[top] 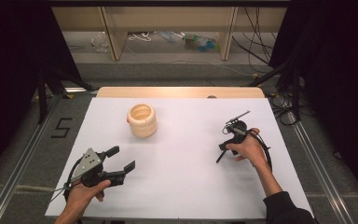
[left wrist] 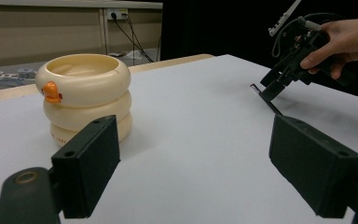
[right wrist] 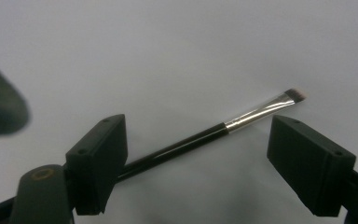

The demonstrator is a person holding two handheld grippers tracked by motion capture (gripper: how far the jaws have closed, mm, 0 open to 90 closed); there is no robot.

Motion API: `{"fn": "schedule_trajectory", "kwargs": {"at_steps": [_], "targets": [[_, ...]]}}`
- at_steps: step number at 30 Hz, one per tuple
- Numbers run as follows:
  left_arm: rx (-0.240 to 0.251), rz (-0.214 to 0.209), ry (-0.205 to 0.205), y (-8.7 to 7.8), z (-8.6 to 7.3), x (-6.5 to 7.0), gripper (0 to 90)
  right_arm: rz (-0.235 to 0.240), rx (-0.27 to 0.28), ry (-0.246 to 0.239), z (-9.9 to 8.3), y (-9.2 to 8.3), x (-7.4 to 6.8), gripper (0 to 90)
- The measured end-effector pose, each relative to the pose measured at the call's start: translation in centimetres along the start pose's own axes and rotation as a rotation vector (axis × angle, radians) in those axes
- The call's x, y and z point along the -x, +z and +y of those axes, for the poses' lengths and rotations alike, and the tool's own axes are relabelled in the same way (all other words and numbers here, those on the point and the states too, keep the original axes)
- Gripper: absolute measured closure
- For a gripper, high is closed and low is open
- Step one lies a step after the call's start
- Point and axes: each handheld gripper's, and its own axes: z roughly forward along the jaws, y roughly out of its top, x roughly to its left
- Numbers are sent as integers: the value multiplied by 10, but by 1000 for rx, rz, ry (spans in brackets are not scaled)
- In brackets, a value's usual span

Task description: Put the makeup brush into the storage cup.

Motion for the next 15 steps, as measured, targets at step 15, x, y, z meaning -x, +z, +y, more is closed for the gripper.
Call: {"fn": "schedule_trajectory", "kwargs": {"at_steps": [15], "targets": [[19, 5, -8, -2, 2, -2, 161, -6, -74, 13, 2, 9, -1, 275]]}}
